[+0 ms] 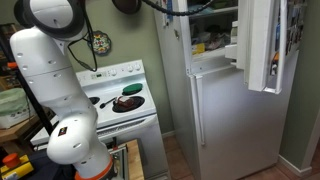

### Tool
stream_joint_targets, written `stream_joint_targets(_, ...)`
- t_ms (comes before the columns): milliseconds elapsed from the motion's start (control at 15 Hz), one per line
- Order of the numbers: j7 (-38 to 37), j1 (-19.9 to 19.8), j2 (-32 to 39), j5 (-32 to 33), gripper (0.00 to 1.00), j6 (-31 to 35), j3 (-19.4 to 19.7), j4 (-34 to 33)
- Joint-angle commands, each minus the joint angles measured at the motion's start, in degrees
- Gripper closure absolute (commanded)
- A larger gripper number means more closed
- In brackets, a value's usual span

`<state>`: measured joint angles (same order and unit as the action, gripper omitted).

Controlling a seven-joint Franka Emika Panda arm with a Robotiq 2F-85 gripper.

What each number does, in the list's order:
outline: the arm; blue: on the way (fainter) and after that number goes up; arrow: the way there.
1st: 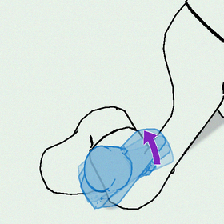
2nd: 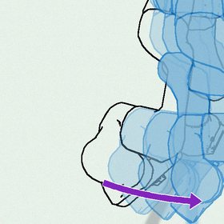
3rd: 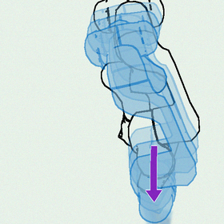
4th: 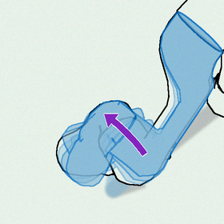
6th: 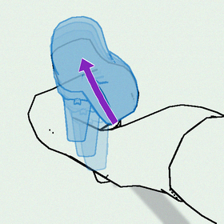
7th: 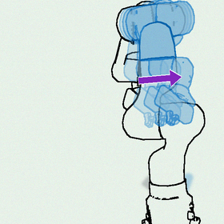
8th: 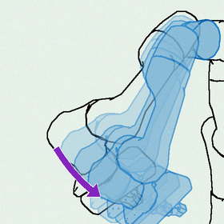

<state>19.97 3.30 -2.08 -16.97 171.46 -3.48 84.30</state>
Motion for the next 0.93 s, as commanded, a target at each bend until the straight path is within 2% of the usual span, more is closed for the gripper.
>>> stream_joint_targets(0, -3.28, -2.27, -2.22, 6.33, 1.00, -3.57, 1.33, 2.43)
stream_joint_targets(333, -5.81, -4.32, -2.36, 16.02, 1.00, -7.20, 1.78, 1.20)
stream_joint_targets(733, -6.56, -4.82, -3.10, 20.32, 1.00, -12.84, 1.53, 0.51)
stream_joint_targets(800, -7.66, -5.09, -2.90, 21.47, 0.74, -12.73, 1.50, 0.22)
stream_joint_targets(867, -7.59, -4.82, -2.91, 20.96, 0.73, -12.87, 1.39, 0.03)
